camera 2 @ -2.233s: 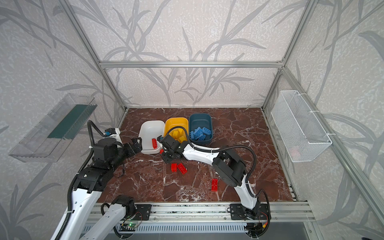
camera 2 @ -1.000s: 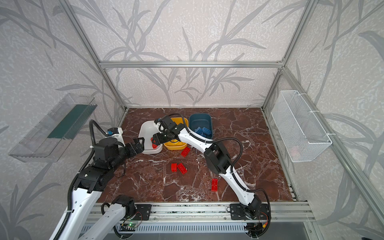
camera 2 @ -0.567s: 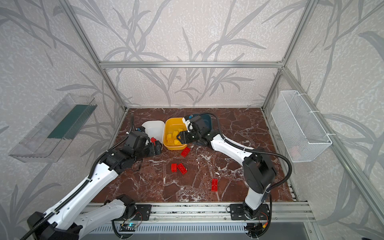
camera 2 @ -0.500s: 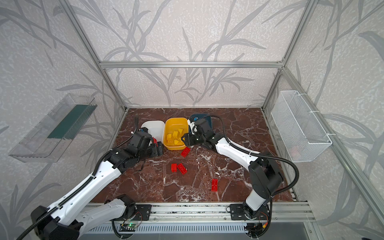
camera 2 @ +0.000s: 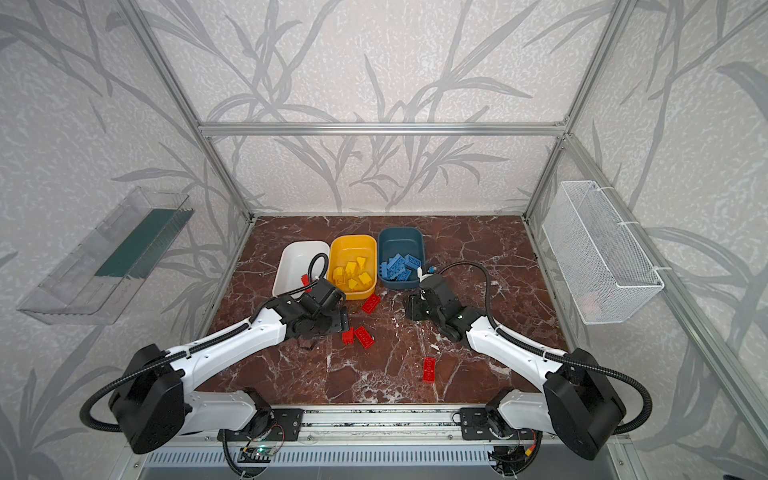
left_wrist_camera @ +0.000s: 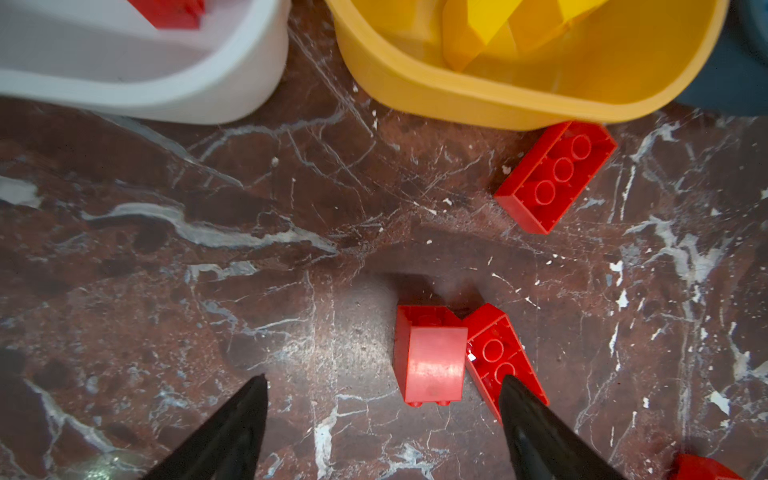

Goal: Sort the legos into containers by color
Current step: 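Lower left gripper onto a red brick while right gripper withdraws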

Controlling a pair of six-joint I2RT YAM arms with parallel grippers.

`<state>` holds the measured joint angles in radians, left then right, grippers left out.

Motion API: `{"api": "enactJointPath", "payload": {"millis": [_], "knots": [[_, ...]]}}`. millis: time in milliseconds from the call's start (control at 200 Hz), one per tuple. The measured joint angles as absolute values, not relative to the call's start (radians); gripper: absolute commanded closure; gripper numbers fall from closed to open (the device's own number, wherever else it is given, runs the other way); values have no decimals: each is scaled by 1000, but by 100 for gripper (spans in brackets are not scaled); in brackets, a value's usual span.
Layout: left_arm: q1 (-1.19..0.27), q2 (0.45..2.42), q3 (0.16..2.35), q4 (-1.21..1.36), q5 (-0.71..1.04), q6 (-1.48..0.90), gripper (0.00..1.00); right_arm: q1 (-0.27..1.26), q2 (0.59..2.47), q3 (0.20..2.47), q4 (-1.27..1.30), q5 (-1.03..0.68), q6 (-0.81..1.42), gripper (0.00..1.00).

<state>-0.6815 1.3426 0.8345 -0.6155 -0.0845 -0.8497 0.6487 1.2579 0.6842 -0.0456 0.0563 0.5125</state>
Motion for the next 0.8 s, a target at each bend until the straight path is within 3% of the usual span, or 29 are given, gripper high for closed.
{"api": "enactJointPath", "payload": {"millis": [305, 800], "knots": [[-719, 1481, 835, -567, -81, -893, 20, 648, 1231, 649, -46, 90, 512, 34], [-719, 1557, 840, -568, -114, -918, 49, 648, 1227, 647, -45, 96, 506, 33]]}}
